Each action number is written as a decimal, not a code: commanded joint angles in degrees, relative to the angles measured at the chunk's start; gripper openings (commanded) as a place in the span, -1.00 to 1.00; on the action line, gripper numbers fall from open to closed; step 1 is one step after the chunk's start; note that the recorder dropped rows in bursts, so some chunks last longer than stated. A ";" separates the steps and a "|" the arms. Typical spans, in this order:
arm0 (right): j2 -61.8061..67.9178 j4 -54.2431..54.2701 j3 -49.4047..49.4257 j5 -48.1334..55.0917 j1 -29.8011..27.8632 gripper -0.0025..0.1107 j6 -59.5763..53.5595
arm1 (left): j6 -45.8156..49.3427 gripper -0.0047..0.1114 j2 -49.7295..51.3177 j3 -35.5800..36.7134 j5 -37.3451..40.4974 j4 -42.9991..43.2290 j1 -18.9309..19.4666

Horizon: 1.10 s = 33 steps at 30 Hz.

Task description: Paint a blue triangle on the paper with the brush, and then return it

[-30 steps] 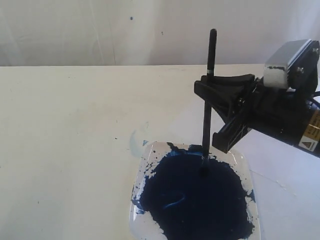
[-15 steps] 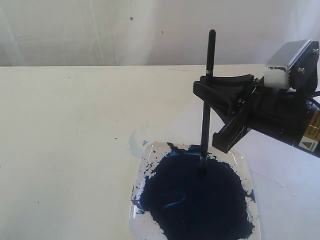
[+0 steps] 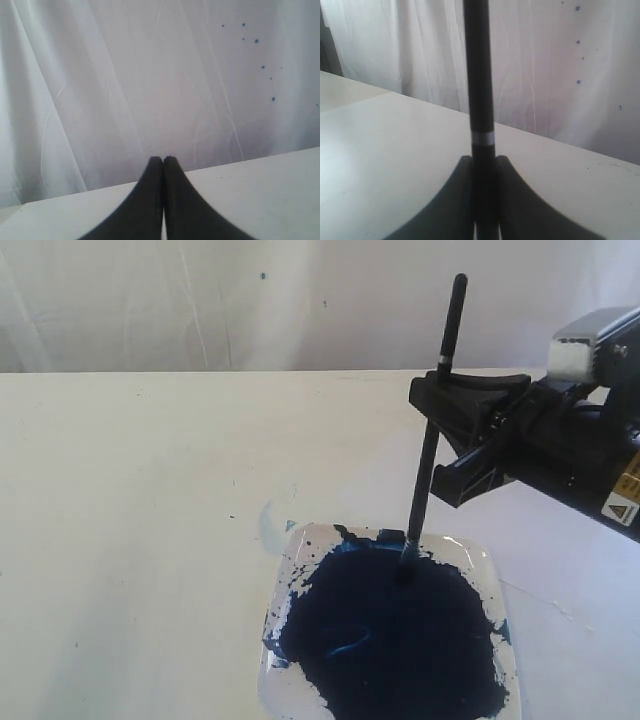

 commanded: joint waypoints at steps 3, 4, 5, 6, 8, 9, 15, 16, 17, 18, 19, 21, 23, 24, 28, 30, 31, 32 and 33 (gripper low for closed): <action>-0.37 1.84 -0.26 1.82 0.01 -0.95 0.02 | -2.45 -0.92 -0.25 0.16 -2.57 -0.20 -0.42; -0.37 2.65 -0.26 2.74 0.01 -0.95 0.02 | -4.16 -0.92 -0.25 0.16 -3.52 -0.20 -0.42; -0.37 3.51 -0.26 3.98 0.01 -0.95 0.02 | -5.54 -0.92 -0.25 0.16 -4.44 -0.20 -0.42; -0.37 4.31 -0.26 5.12 0.01 -0.95 0.02 | -6.46 -0.92 -0.25 0.16 -5.29 -0.20 -0.42; -0.37 5.88 -0.26 7.76 0.01 -0.95 -0.09 | -8.97 -0.92 -0.25 0.16 -8.01 -0.20 -0.42; -0.37 6.61 -0.26 8.72 0.01 -0.95 -0.09 | -10.00 -0.92 -0.25 0.16 -9.78 -0.20 -0.42; -0.37 11.29 -0.26 10.01 0.01 -0.95 -0.09 | -19.91 -0.92 -0.25 0.16 -21.53 0.11 -0.42; -0.37 12.35 -0.26 9.67 0.01 -0.95 -0.09 | -21.09 -0.92 -0.25 0.16 -24.43 0.08 -0.42; -0.37 13.50 -0.36 9.08 0.01 -0.95 -0.09 | -21.70 -0.92 -0.25 0.16 -26.50 0.08 -0.42; -0.37 14.30 -0.35 8.82 0.01 -0.95 -0.09 | -22.27 -0.92 -0.25 0.16 -29.36 0.08 -0.42; -0.37 15.49 -0.35 8.38 0.01 -0.95 -0.09 | -23.10 -0.92 -0.25 0.16 -32.00 0.08 -0.42; -0.37 17.91 -0.35 8.05 0.01 -0.95 -0.09 | -23.35 -0.92 -0.25 0.16 -35.99 0.08 -0.42; -0.37 18.21 -0.35 8.42 0.01 -0.95 -0.09 | -23.35 -0.92 -0.25 0.16 -37.97 0.35 -0.42; -0.37 18.21 -0.35 8.61 0.01 -0.95 -0.09 | -23.52 -0.92 -0.25 0.16 -38.51 0.76 -0.42; -0.37 18.21 -0.35 8.97 0.01 -0.95 -0.09 | -23.75 -0.92 -0.25 0.16 -37.82 1.19 -0.42; -0.37 18.06 -0.35 8.97 0.01 -0.95 -0.09 | -24.93 -0.92 -0.25 0.16 -36.26 1.19 -0.42; -0.37 18.05 -0.35 9.10 0.01 -0.95 -0.09 | -25.39 -0.92 -0.25 0.16 -34.90 1.19 -0.42; -0.37 18.05 -0.35 9.10 0.01 -0.95 -0.09 | -26.32 -0.92 -0.25 0.16 -32.92 1.19 -0.42; -0.37 18.05 -0.35 9.10 0.01 -0.95 -0.09 | -27.74 -0.92 -0.25 0.16 -30.18 1.19 -0.42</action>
